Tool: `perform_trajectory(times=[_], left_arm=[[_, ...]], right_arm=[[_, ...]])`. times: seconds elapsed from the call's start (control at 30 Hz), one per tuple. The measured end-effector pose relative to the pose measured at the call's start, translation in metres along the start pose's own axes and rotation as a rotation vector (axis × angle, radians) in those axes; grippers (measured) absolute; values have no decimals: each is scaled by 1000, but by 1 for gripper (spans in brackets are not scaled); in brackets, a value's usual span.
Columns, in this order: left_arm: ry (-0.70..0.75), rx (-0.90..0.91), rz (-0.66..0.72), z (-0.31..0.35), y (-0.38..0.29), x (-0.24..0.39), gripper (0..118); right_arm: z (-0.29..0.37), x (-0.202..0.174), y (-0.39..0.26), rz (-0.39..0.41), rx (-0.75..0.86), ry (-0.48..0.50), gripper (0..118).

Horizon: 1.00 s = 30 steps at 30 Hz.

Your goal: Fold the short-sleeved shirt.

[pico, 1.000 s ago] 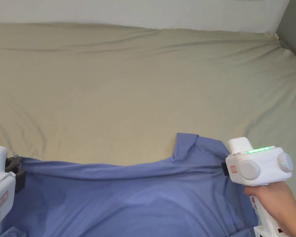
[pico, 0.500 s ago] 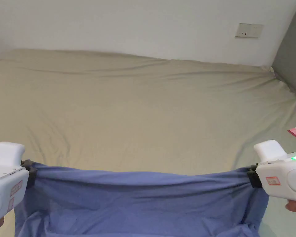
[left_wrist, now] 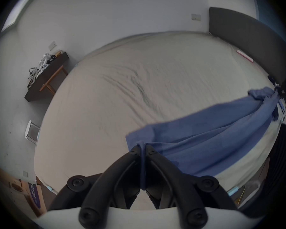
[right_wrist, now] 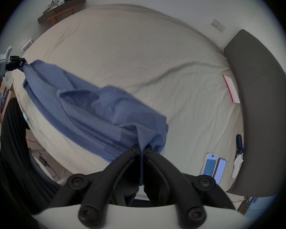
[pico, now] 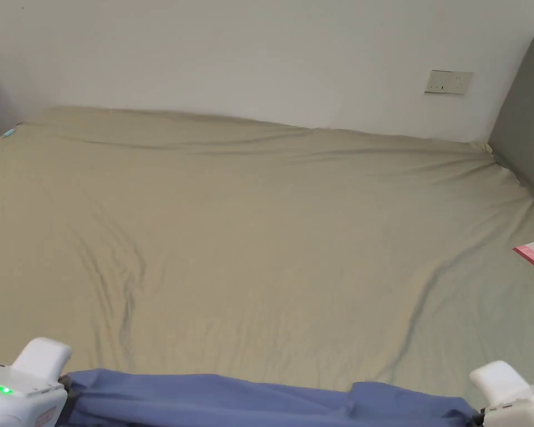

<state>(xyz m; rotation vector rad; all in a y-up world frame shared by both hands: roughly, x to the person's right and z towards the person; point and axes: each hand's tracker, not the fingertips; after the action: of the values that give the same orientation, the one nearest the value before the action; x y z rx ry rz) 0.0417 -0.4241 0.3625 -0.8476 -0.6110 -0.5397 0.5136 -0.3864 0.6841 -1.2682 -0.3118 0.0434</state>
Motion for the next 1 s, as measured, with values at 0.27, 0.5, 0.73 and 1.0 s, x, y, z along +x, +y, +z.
perform_trajectory(times=[0.27, 0.5, 0.73, 1.0], left_arm=[[-16, -121, -110, -28, -26, 12, 1], [-56, -189, -126, -44, -28, 14, 1], [-66, -244, -205, -53, -27, 24, 6], [-53, 30, -64, 15, 26, 6, 109]], right_arm=[[-40, -7, -18, -9, -117, 38, 6], [-77, -11, -26, -6, -243, 81, 6], [-83, -16, -17, 30, -290, 86, 11], [16, 7, 18, -51, 80, -74, 107]])
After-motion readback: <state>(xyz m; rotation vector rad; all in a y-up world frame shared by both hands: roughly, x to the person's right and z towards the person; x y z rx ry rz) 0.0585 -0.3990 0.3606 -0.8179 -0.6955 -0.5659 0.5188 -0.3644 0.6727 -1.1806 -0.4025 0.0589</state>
